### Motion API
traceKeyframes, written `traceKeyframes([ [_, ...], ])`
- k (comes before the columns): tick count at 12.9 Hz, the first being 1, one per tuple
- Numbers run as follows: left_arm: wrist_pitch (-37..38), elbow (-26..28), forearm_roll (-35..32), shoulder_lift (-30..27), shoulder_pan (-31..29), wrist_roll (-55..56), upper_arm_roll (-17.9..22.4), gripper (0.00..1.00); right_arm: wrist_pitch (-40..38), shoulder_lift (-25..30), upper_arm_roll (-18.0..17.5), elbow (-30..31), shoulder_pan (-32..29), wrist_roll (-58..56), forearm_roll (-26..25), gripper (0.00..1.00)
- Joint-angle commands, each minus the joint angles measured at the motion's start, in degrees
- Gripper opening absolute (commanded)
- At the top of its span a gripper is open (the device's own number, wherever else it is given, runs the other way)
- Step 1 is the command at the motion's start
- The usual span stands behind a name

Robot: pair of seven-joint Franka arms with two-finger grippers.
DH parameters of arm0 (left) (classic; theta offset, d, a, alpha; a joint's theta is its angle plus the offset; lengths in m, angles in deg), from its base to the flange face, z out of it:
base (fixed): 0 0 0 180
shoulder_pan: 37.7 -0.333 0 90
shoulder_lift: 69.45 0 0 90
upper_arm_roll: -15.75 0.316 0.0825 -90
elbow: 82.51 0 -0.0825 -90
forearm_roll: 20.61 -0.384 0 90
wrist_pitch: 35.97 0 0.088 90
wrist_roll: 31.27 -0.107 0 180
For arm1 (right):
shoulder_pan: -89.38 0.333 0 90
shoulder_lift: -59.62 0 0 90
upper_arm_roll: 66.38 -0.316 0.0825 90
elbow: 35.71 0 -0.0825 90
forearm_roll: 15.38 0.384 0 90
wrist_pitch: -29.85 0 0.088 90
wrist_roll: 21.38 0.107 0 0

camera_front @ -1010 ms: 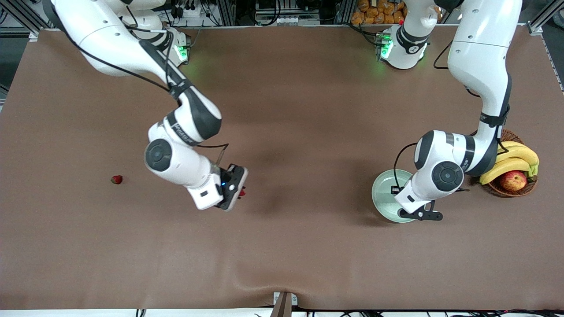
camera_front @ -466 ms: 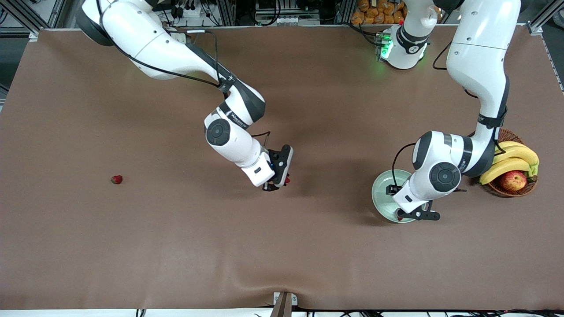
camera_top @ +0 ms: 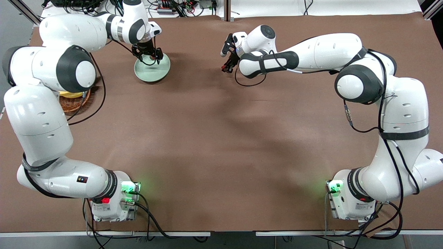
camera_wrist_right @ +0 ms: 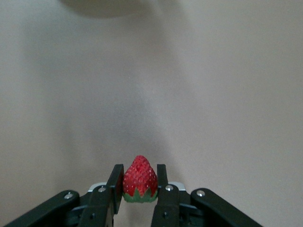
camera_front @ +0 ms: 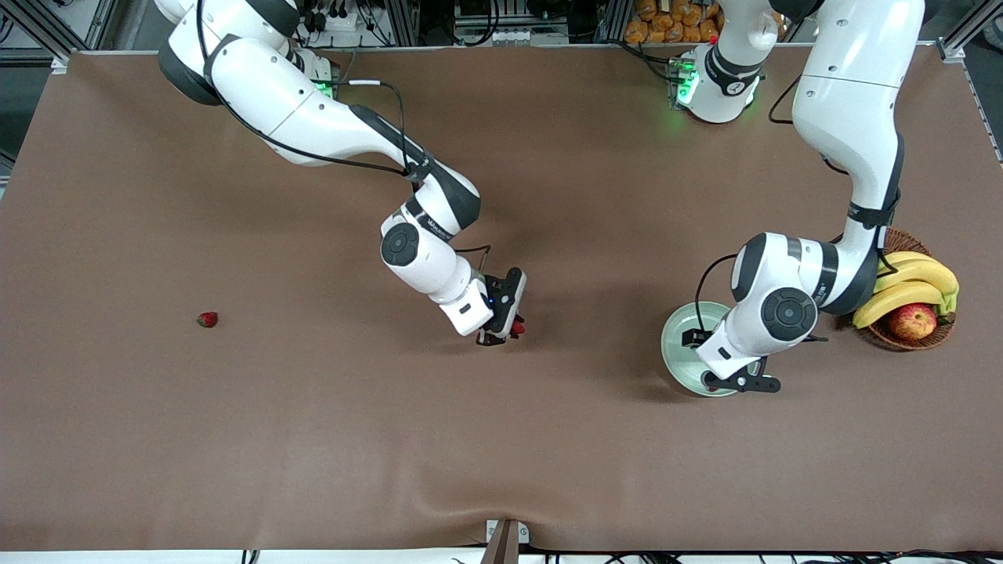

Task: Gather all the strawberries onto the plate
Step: 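Release the strawberry onto the plate while the right gripper grasps another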

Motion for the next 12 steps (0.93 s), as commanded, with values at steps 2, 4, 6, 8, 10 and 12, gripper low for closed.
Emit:
traceKeyframes([
  [2, -0.19, 0.37, -0.85, -1.28, 0.00, 1.00, -0.23, 1.00, 4.70, -1.92, 0.40, 0.11, 0.45, -2.64, -0.07, 0.13],
  [4, -0.10, 0.37, -0.76, -1.37, 0.17, 1.09, -0.31, 1.00, 6.70, -2.97, 0.40, 0.72, 0.28, -2.64, -0.07, 0.36],
  [6, -0.02, 0.37, -0.58, -1.54, 0.09, 1.26, -1.19, 1.00, 8.74, -3.15, 0.40, 1.78, 0.45, -2.55, 0.02, 1.00],
  [8, 0.07, 0.29, -0.58, -2.07, 0.17, 2.67, -2.24, 1.00, 8.74, -2.71, 0.40, 1.78, -0.07, -2.38, 0.02, 1.00],
  [10, 0.07, -0.24, -0.67, -2.16, 0.26, 3.37, -2.51, 1.00, 7.87, -0.53, 0.31, 2.05, -0.68, -2.20, 0.02, 1.00],
  [12, 0.07, -1.64, -0.58, -2.16, 0.53, 3.64, -3.38, 1.00, 4.54, 1.59, -0.12, 2.40, -2.52, -2.11, 0.02, 1.00],
])
